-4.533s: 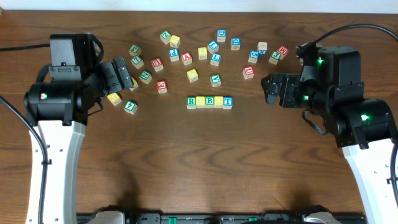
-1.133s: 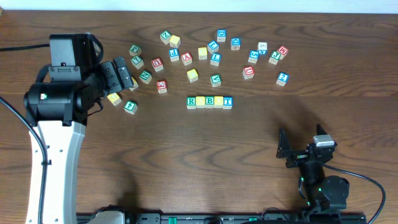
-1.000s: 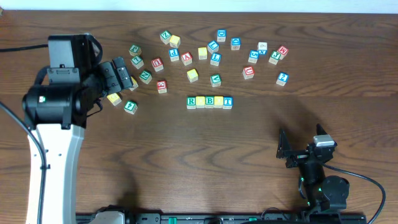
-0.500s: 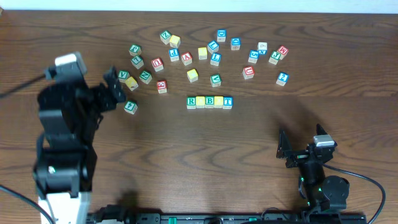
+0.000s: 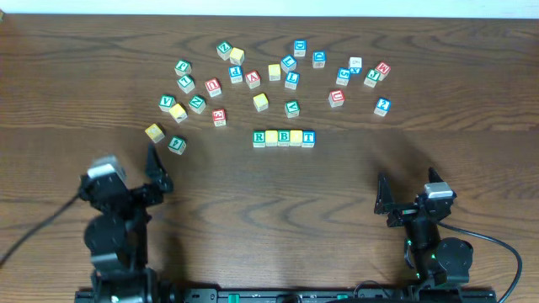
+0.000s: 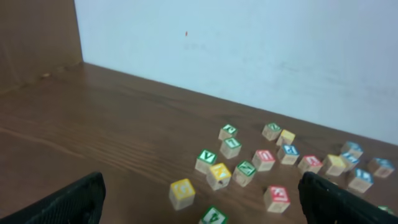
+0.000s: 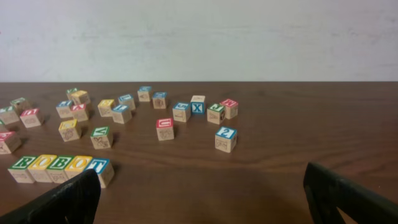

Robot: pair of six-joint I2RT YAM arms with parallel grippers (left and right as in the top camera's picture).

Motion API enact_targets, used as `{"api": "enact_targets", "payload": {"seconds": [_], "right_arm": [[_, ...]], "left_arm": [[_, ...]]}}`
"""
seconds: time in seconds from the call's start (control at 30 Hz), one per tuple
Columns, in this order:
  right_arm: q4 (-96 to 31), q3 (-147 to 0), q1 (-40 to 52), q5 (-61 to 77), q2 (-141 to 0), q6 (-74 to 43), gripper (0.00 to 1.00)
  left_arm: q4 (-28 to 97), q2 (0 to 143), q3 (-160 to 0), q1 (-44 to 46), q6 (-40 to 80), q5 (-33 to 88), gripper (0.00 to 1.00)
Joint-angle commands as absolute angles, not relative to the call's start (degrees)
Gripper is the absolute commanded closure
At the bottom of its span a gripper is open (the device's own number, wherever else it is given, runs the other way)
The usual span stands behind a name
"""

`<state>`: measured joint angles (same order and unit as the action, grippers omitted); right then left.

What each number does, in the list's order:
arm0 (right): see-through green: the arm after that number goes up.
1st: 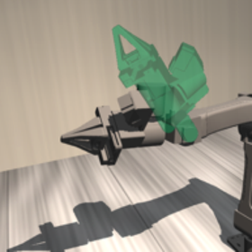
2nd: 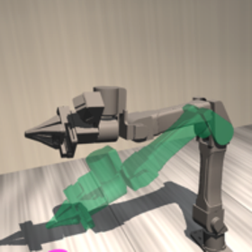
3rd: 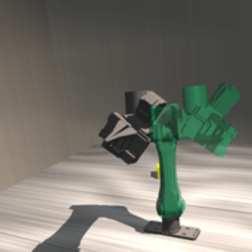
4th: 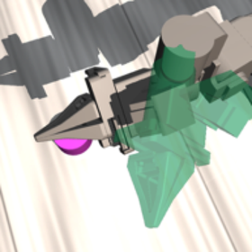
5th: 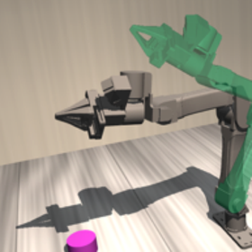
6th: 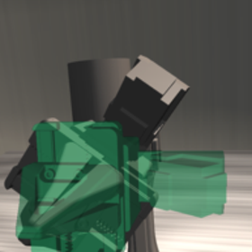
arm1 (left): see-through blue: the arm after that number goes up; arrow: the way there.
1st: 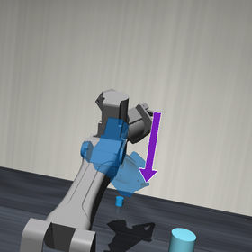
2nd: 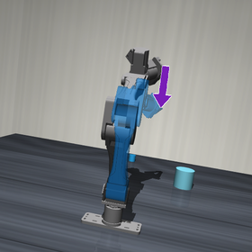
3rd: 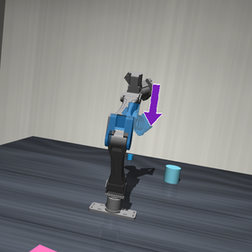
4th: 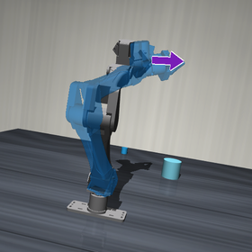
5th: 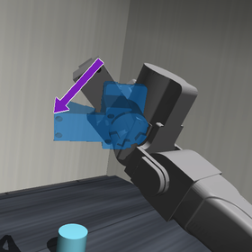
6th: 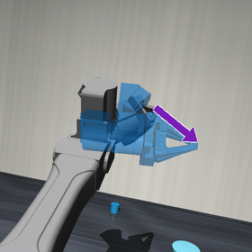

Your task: Spell out ROBOT

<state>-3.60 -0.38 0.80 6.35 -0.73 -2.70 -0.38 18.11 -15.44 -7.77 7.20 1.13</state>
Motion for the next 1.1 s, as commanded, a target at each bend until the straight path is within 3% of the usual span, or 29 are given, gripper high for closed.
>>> {"api": "enact_targets", "payload": {"seconds": [0.0,0.37,0.57,1.07], "right_arm": [[-3.8,-0.3,0.1,6.1,-0.4,-2.1,0.01],[-3.8,-0.3,0.1,6.1,-0.4,-2.1,0.01],[-3.8,-0.3,0.1,6.1,-0.4,-2.1,0.01],[-3.8,-0.3,0.1,6.1,-0.4,-2.1,0.01]], "left_arm": [[-1.2,11.7,-10.0,-8.1,2.0,0.8,0.02],[-1.2,0.2,-0.4,-7.9,-3.4,0.8,0.02],[4.2,0.1,-0.2,-6.2,-5.6,0.6,0.02],[4.1,0.2,-0.2,-5.8,-5.5,0.6,0.02]]}}
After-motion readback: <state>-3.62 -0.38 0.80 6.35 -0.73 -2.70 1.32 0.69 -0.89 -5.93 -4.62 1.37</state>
